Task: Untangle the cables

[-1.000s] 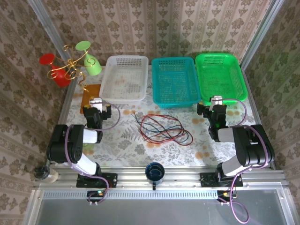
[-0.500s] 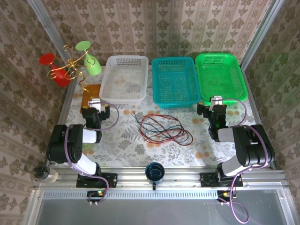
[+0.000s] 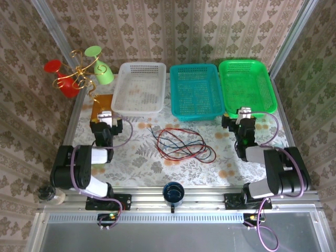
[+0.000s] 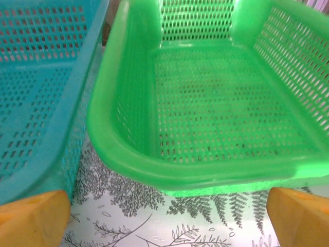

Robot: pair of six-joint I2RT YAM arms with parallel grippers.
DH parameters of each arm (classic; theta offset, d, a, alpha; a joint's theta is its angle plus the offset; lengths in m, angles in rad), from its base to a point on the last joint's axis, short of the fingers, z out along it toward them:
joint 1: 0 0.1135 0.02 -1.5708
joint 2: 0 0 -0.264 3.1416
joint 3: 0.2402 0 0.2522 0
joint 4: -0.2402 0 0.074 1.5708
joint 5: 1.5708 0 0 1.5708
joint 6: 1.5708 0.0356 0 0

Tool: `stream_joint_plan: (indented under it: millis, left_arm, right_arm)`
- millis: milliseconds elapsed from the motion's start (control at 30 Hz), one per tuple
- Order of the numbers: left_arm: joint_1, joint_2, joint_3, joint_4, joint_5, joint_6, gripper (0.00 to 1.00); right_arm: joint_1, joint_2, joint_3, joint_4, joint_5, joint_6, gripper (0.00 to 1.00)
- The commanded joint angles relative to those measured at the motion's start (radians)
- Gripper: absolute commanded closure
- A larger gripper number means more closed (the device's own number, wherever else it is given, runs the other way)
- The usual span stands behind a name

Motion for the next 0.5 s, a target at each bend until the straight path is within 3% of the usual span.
stream_joint_plan:
  millis: [0,200,300,467]
  left_arm:
    - [-0.019,-0.095,0.0,-0.053,-0.022,0.012,0.0]
    - [-0.031,-0.245,0.075,-0.321,-0.017,-0.003,0.0]
    - [-0.057,-0.337,0.179,-0.608,-0.024,-0.074,0.0]
    - [-0.199,-0.434,0.309,-1.017,-0.076,-0.188,0.0]
  right_arm:
    - [0.019,-0.114,-0.018,-0.071,0.041,-0.021,0.0]
    - [0.053,-0.296,-0.045,-0.217,0.103,-0.008,0.0]
    - [0.117,-0.411,-0.002,-0.391,0.166,-0.026,0.0]
    - [0.245,-0.567,0.1,-0.705,0.254,0.018,0.0]
